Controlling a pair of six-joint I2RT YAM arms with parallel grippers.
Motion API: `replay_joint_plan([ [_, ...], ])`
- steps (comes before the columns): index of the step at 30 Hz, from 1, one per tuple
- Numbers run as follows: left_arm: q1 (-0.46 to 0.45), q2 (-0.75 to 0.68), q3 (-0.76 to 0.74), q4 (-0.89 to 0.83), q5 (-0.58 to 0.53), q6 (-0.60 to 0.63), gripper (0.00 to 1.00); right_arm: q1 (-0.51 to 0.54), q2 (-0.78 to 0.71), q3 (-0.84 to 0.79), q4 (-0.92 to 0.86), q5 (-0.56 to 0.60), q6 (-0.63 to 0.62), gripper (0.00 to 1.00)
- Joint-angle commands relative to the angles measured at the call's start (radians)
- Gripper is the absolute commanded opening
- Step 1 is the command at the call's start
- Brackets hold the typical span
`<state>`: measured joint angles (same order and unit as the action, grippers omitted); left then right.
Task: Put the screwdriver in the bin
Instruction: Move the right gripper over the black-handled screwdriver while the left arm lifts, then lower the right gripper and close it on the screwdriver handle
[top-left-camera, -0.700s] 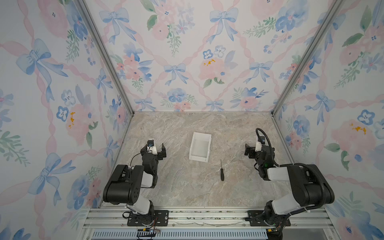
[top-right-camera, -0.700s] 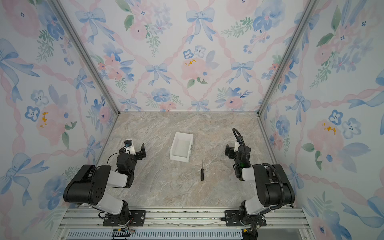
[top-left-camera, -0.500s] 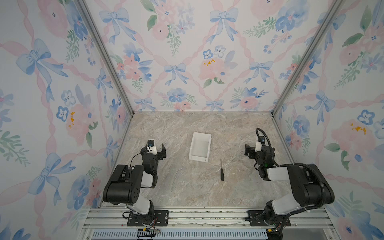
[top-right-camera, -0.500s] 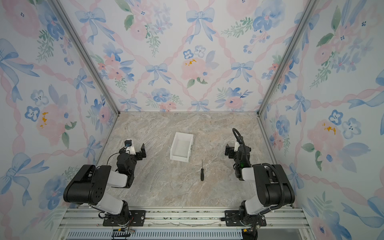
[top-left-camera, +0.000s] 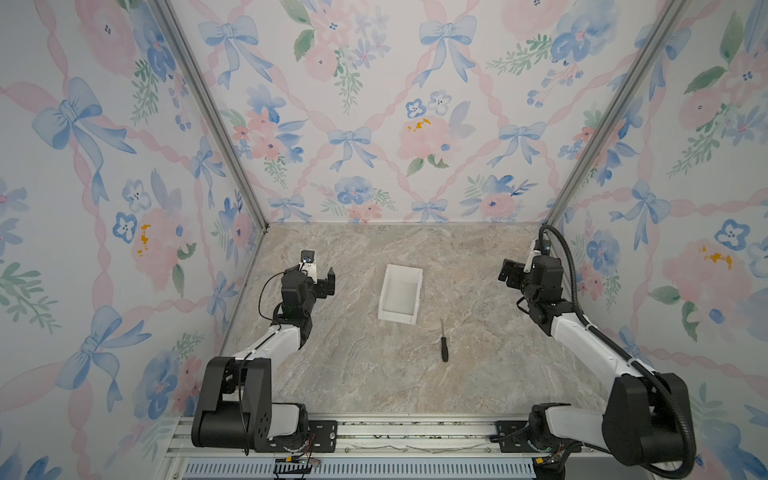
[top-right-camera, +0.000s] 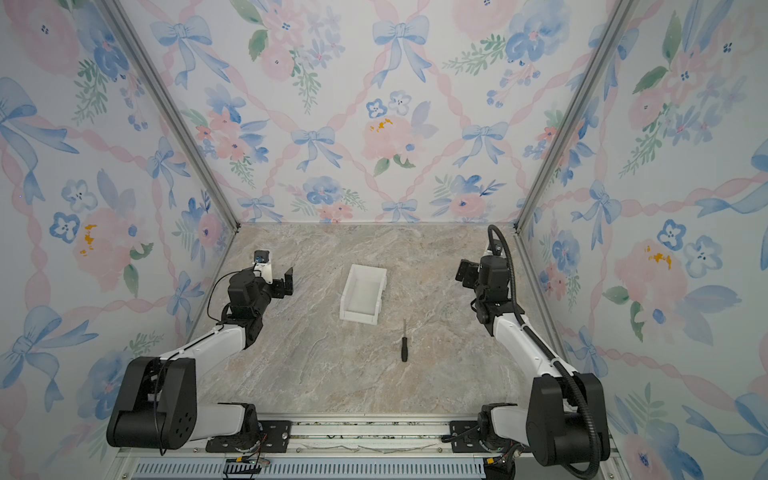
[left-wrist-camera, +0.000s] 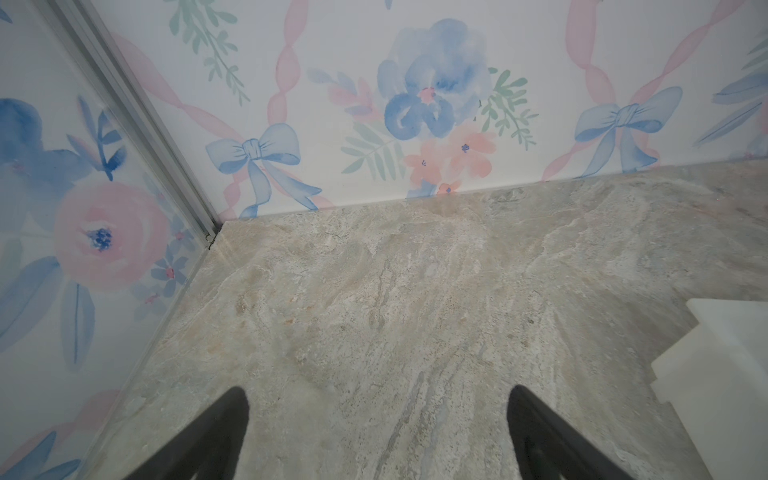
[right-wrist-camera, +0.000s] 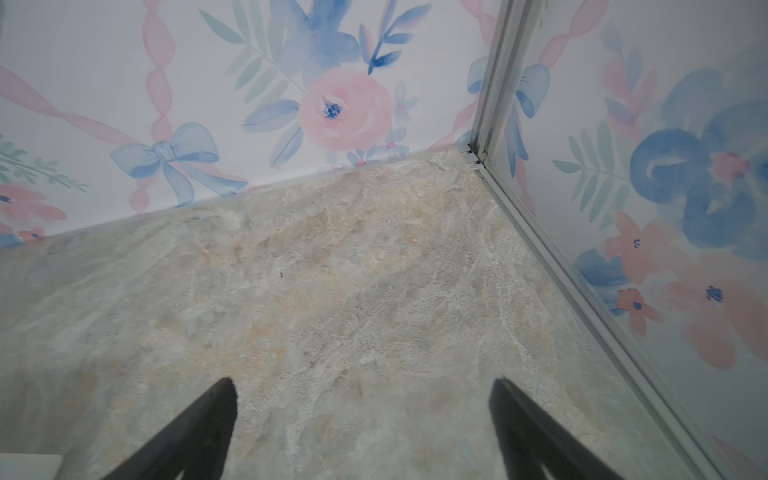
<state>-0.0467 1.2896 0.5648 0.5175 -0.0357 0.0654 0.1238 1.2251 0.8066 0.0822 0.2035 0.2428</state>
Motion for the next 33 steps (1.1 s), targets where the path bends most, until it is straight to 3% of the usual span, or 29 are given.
replay_joint_plan([
  [1,-0.014,-0.11,0.06,-0.284,0.069,0.078,0.98,0.085,-0.085,-0.061,-0.3,-0.2,0.107,0.97],
  [6,-0.023,-0.215,0.215,-0.565,0.193,0.092,0.98,0.417,-0.184,-0.041,-0.548,0.016,0.169,0.97],
  [9,-0.037,-0.231,0.263,-0.664,0.22,0.102,0.98,0.618,-0.187,-0.05,-0.62,0.102,0.253,0.9],
  [14,-0.045,-0.239,0.287,-0.747,0.255,0.087,0.98,0.832,-0.139,-0.098,-0.654,0.163,0.456,0.76],
  [22,-0.05,-0.25,0.285,-0.777,0.26,0.084,0.98,0.879,0.016,-0.125,-0.562,0.128,0.553,0.59],
  [33,-0.051,-0.263,0.284,-0.784,0.243,0.083,0.98,0.83,0.243,-0.043,-0.483,0.072,0.559,0.57],
])
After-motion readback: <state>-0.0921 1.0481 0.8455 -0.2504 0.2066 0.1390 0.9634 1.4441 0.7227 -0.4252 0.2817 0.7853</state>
